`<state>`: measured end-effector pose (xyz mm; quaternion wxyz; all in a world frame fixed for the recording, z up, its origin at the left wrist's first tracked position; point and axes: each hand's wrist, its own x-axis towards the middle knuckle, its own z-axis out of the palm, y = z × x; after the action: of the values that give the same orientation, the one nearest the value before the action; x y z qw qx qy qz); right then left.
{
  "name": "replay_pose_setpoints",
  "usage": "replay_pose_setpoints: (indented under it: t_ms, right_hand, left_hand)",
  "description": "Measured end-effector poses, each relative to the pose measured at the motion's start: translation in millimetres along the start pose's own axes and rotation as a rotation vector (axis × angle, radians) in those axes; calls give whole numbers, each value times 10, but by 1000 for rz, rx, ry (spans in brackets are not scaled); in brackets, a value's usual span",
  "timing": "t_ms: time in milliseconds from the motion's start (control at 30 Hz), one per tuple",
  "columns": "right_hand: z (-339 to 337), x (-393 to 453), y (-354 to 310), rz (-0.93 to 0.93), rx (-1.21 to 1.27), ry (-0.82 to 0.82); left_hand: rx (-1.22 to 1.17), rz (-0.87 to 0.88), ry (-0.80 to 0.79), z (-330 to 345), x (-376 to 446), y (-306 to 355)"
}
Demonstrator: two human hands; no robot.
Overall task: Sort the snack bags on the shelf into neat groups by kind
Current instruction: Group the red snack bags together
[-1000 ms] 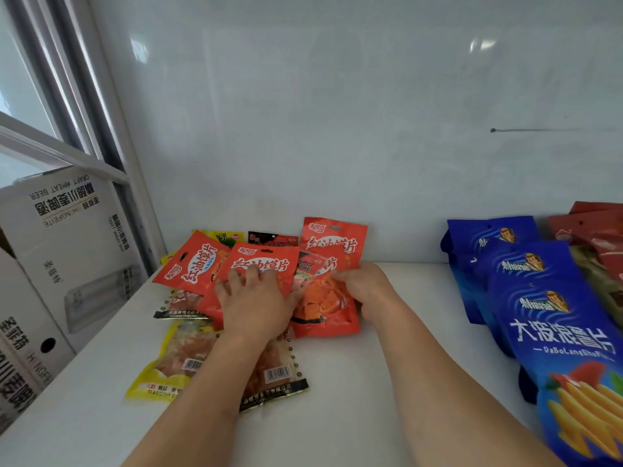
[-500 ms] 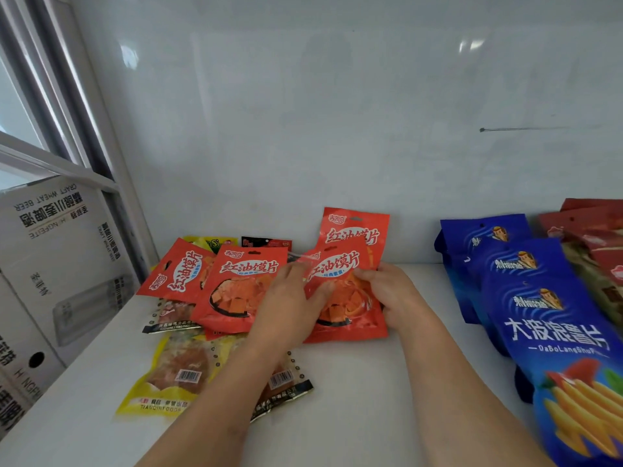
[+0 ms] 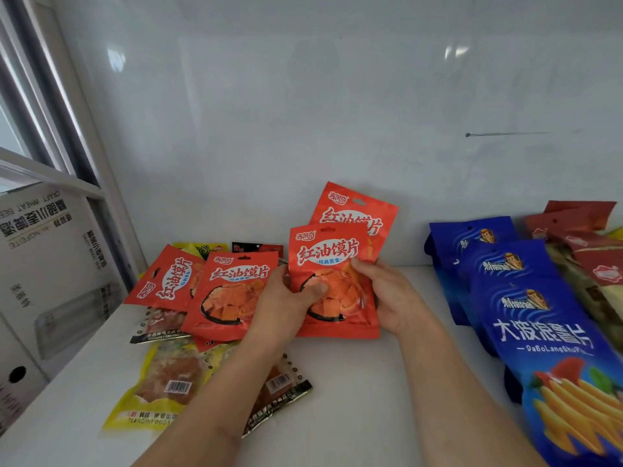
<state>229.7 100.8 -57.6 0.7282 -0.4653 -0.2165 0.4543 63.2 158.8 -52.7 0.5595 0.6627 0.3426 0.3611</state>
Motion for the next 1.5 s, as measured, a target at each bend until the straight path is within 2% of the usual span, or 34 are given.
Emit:
replay_pose_setpoints:
  t_ms: [133,267,467,667,867,1033,1267,1500]
  right_hand:
    - [12,-61,-2,80,34,-50]
    - [-14,-67,-44,34,21,-32]
    - [-109,-46,-197,-93,-133,167]
    - [-336,-9,-235,-199,-483,383]
    - [-521,100,-151,-212,-885,418]
    - [-624,188,-184,-177,-1028,440]
    - [-576,134,-259,-148,-996,455]
    - [-616,148,-245,-104,-974,399]
  left_hand:
    - [-98,-94,-28,-38,12,-10]
    - [-76,-116,-75,-48,-3,-21]
    - [-35,-129,-66,-97,2,5]
    - [-81,-193,-41,-211,21,34]
    - [-36,-237,-63,-180,12,56]
    - [12,-244,-41,-26,1,50]
    - [10,-225,-27,455,-28,-39]
    - [357,-72,28,789,-48,-141]
